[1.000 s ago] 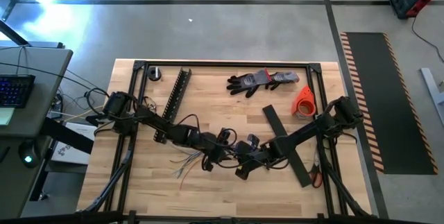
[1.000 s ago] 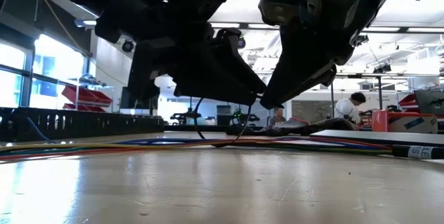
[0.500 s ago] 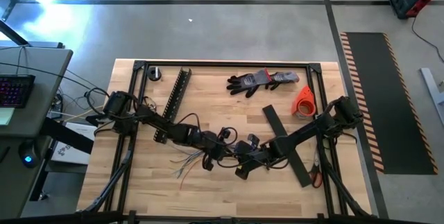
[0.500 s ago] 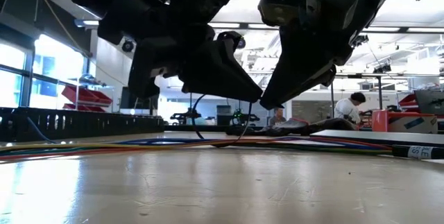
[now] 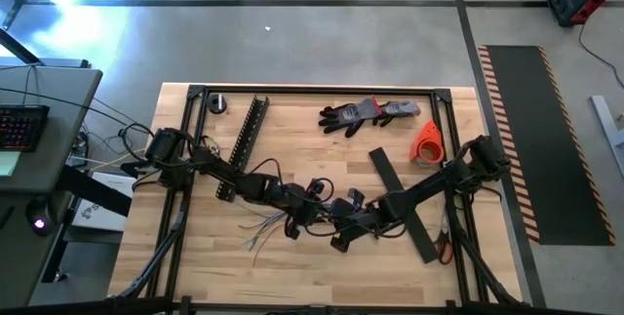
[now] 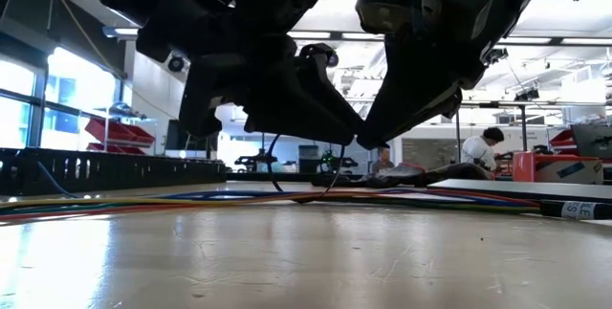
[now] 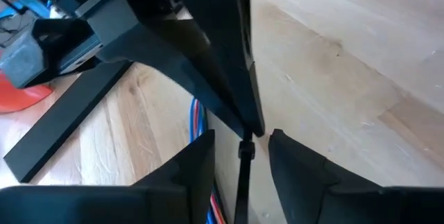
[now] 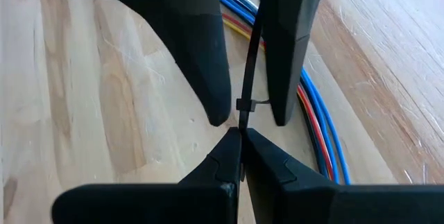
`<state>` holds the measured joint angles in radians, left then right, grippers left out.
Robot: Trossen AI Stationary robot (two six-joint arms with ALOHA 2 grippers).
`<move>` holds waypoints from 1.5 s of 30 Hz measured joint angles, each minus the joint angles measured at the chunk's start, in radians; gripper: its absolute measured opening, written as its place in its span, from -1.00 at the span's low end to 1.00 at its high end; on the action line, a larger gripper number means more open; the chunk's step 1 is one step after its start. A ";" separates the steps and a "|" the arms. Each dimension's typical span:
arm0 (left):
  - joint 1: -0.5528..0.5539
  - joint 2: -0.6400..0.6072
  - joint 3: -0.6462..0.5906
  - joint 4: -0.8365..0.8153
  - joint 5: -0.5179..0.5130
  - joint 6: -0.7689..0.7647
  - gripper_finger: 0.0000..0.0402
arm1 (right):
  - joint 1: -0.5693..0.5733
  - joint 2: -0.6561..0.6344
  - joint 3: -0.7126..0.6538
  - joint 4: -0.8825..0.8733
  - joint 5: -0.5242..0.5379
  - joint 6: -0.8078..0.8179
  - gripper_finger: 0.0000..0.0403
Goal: Ziptie cables
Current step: Wrap the cables wires with the black zip tie
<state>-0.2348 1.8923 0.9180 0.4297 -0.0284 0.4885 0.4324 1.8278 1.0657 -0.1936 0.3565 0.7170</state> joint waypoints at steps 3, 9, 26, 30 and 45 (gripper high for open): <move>0.008 0.000 0.000 -0.008 0.038 0.011 -0.53 | 0.000 0.000 0.000 0.001 0.000 0.000 -1.00; 0.019 0.001 0.000 -0.008 0.052 0.004 -0.84 | 0.000 0.000 0.000 0.003 0.000 0.000 -1.00; 0.029 0.009 0.000 -0.009 0.047 0.011 -0.99 | 0.062 0.000 0.000 -0.028 -0.067 0.126 -1.00; 0.046 0.008 0.000 -0.009 0.022 0.011 -1.00 | 0.143 0.000 0.000 -0.040 -0.085 0.232 -1.00; 0.049 0.007 0.000 -0.006 0.080 -0.013 -1.00 | 0.201 0.012 0.000 -0.062 0.441 -0.099 -0.44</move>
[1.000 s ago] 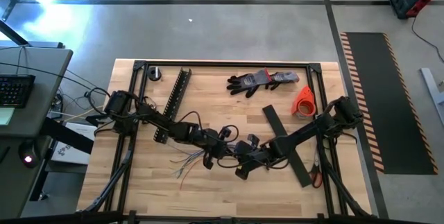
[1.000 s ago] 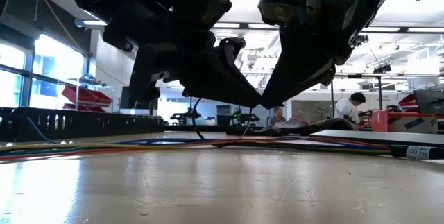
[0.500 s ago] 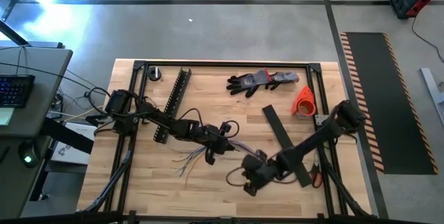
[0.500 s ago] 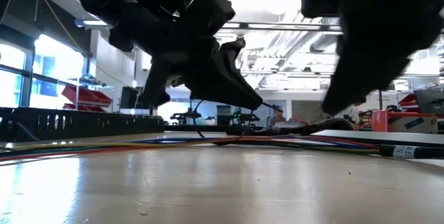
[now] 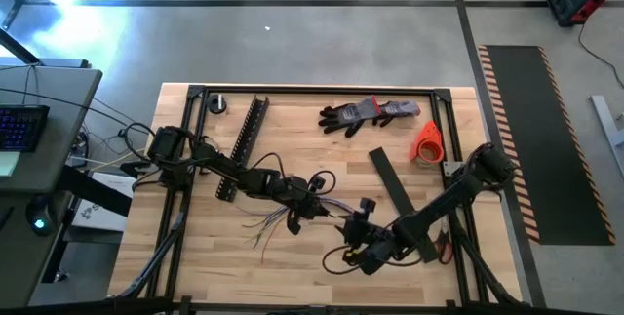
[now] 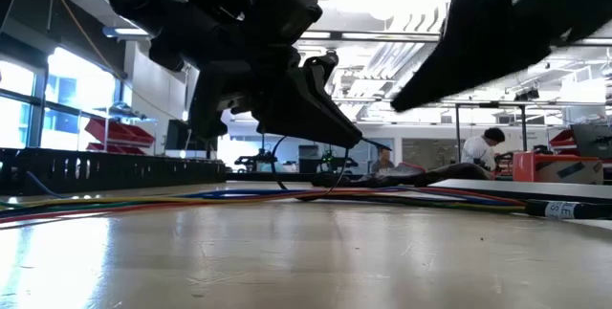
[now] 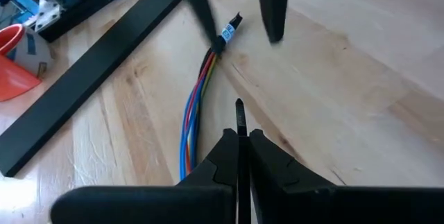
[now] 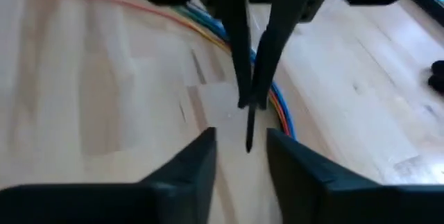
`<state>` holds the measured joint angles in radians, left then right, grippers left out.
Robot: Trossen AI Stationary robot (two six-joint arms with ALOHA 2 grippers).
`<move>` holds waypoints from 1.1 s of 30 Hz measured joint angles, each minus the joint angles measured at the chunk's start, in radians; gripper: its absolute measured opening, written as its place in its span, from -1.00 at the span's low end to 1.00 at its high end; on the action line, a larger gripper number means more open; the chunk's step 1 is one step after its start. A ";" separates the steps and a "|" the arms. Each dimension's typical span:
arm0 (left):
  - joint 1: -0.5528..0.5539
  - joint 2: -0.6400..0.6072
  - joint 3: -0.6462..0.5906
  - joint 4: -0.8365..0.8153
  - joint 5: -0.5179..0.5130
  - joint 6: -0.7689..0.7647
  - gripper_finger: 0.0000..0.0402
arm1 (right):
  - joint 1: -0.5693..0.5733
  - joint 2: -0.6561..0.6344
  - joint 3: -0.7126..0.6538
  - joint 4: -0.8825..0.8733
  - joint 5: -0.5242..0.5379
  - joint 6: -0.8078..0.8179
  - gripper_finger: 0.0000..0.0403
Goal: Ziptie cables
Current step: Wrap the cables wires with the black zip tie
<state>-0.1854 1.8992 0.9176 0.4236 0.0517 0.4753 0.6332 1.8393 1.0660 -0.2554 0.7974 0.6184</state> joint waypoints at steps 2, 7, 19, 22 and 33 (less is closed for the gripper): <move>0.000 0.000 0.000 0.000 0.000 -0.002 -1.00 | -0.023 0.023 0.000 0.001 -0.047 -0.043 -0.28; -0.005 0.000 0.000 0.007 0.001 -0.010 -1.00 | -0.064 0.091 0.000 0.055 -0.065 -0.095 -0.11; -0.005 0.000 0.000 0.007 0.001 -0.030 -1.00 | -0.078 0.099 0.000 0.110 -0.037 -0.099 -0.76; -0.005 0.000 0.000 0.005 0.002 -0.037 -1.00 | -0.078 0.099 0.000 0.117 -0.022 -0.098 -0.96; 0.006 -0.001 0.000 -0.006 0.005 -0.028 -1.00 | -0.014 0.099 0.000 0.058 -0.006 0.103 -1.00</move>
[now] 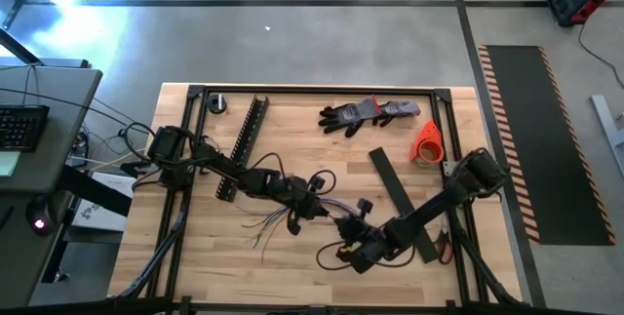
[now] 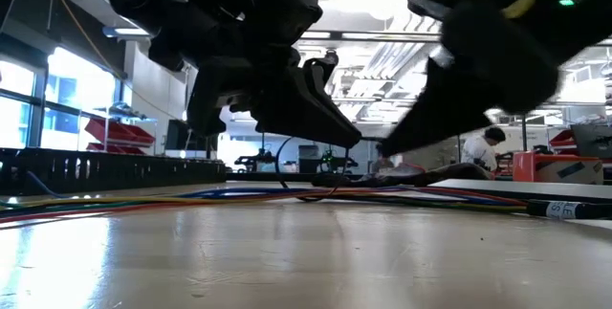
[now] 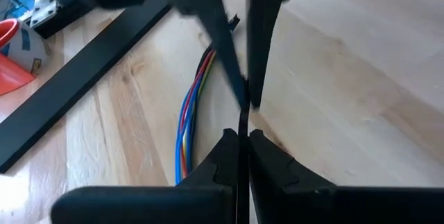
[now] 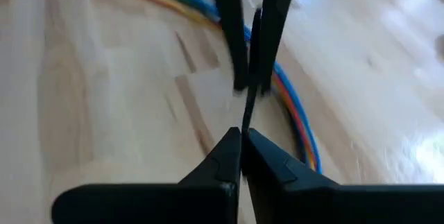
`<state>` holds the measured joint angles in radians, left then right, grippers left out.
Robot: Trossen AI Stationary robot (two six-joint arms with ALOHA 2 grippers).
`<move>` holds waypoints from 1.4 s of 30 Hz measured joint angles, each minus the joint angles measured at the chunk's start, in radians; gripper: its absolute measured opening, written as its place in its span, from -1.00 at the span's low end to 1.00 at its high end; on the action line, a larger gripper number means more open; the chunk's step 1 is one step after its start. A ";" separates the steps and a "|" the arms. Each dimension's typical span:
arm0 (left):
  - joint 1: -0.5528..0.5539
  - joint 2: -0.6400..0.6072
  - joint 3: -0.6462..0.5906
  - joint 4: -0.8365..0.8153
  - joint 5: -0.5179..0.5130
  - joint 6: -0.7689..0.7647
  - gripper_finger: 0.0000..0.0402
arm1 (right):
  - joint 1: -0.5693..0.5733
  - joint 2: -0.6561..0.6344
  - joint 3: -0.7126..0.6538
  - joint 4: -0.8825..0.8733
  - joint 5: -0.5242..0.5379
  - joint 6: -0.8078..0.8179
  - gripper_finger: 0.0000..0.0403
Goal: Ziptie cables
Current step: Wrap the cables wires with the black zip tie
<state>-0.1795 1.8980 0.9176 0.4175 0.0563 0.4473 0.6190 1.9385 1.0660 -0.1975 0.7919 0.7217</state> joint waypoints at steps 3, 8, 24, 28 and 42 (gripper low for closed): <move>0.003 0.000 0.000 -0.007 -0.015 0.000 -1.00 | 0.032 0.000 0.000 -0.061 -0.017 0.096 -1.00; 0.003 0.000 0.000 -0.018 -0.024 0.000 -1.00 | 0.101 0.000 0.000 -0.147 -0.028 0.255 -1.00; -0.005 0.000 0.000 -0.002 0.029 -0.027 -1.00 | 0.022 0.000 -0.001 0.153 0.007 -0.229 -0.22; -0.005 0.000 0.000 -0.002 0.030 -0.028 -1.00 | -0.009 -0.001 -0.001 0.090 0.035 -0.199 -0.04; -0.015 0.000 0.000 -0.004 0.029 -0.037 -1.00 | -0.061 -0.001 -0.001 0.088 -0.023 -0.203 -0.91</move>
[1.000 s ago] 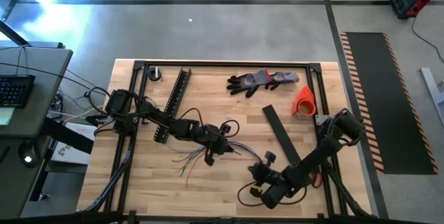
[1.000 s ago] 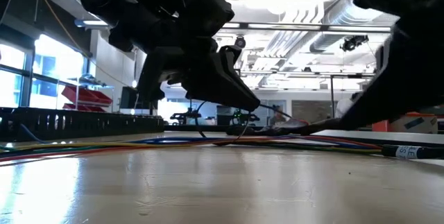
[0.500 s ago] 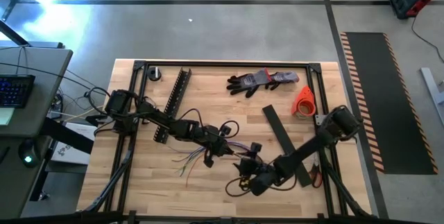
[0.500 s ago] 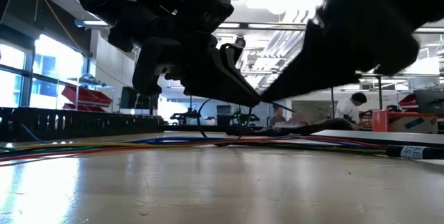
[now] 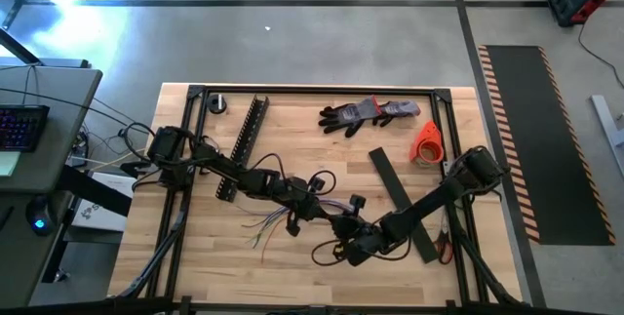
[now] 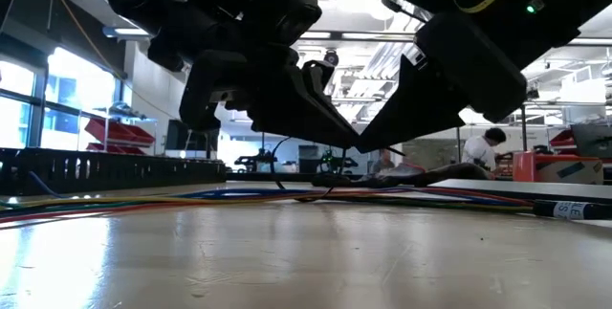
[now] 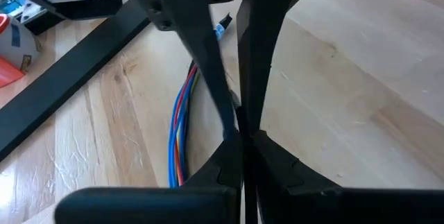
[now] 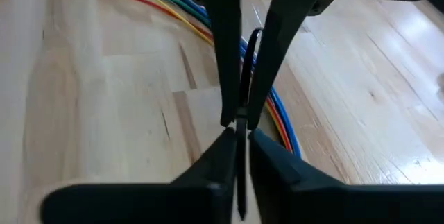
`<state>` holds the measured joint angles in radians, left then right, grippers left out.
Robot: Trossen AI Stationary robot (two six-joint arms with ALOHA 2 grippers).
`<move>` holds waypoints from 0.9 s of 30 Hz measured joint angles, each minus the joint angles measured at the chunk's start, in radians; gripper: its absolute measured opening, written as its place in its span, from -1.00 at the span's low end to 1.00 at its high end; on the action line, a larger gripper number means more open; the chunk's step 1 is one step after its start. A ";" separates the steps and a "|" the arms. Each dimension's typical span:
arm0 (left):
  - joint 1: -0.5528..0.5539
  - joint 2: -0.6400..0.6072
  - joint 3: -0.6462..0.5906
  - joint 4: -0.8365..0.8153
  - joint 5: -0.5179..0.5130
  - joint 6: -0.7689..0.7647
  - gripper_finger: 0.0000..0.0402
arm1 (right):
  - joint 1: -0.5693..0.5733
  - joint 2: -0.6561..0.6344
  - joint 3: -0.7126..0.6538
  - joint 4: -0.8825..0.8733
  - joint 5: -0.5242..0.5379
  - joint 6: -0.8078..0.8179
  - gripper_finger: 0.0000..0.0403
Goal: Ziptie cables
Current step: Wrap the cables wires with the black zip tie
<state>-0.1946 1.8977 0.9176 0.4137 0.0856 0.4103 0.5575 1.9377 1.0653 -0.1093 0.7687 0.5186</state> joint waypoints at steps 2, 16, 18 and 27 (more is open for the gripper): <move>-0.002 0.000 0.000 0.002 -0.002 -0.013 -1.00 | 0.000 0.000 0.000 0.000 0.001 0.000 -0.96; 0.010 -0.005 0.000 -0.004 0.011 0.006 -0.35 | 0.000 0.000 0.000 0.003 -0.003 0.023 -1.00; 0.003 -0.005 0.000 -0.004 0.011 0.020 -0.37 | 0.000 0.000 0.000 0.003 -0.003 0.023 -1.00; 0.001 0.001 0.000 -0.003 -0.012 0.049 -0.81 | 0.000 0.000 0.000 0.011 -0.004 0.023 -1.00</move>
<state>-0.1939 1.8989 0.9176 0.4111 0.0734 0.4594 0.5575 1.9377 1.0653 -0.0978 0.7650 0.5415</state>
